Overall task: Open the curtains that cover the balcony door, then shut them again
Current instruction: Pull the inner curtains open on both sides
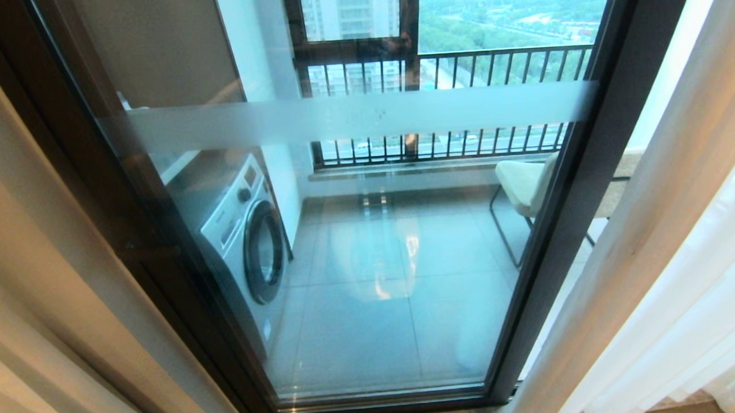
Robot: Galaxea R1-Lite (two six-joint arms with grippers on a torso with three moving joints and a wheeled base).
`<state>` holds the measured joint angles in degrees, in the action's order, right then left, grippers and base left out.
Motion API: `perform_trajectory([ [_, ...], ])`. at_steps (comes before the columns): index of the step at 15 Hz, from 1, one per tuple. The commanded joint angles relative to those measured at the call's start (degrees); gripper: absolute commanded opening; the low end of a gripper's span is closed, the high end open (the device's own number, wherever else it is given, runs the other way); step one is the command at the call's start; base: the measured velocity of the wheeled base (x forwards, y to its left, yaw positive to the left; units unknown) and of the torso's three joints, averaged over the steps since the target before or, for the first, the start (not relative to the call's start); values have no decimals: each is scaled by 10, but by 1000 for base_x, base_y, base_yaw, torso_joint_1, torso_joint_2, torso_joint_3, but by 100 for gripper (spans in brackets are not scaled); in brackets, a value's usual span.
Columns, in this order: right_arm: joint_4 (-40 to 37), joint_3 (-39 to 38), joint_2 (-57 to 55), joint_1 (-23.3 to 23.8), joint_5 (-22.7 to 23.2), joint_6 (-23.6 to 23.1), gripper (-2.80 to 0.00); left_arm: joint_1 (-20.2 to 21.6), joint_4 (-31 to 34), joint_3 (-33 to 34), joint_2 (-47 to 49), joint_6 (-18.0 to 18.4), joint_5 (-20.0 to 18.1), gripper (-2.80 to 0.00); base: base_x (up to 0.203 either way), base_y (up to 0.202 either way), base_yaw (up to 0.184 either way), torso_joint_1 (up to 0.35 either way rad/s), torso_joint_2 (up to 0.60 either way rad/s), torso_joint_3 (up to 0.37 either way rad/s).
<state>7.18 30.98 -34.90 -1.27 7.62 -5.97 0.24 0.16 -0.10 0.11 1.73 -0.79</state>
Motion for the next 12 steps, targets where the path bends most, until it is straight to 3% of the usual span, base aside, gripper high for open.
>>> perform_trajectory([
  [1, 57, 3, -77, 2, -26, -2, 0, 0, 0, 0, 0, 0, 0, -280, 0, 0, 0, 0, 0, 0],
  [3, 87, 5, -120, 3, -73, -4, 0, 0, 0, 0, 0, 0, 0, -280, 0, 0, 0, 0, 0, 0],
  [9, 232, 8, -195, 8, -107, -6, 0, 0, 0, 0, 0, 0, 0, -280, 0, 0, 0, 0, 0, 0],
  [12, 273, 9, -212, 41, -108, -9, 0, 0, 0, 0, 0, 0, 0, -280, 0, 0, 0, 0, 0, 0],
])
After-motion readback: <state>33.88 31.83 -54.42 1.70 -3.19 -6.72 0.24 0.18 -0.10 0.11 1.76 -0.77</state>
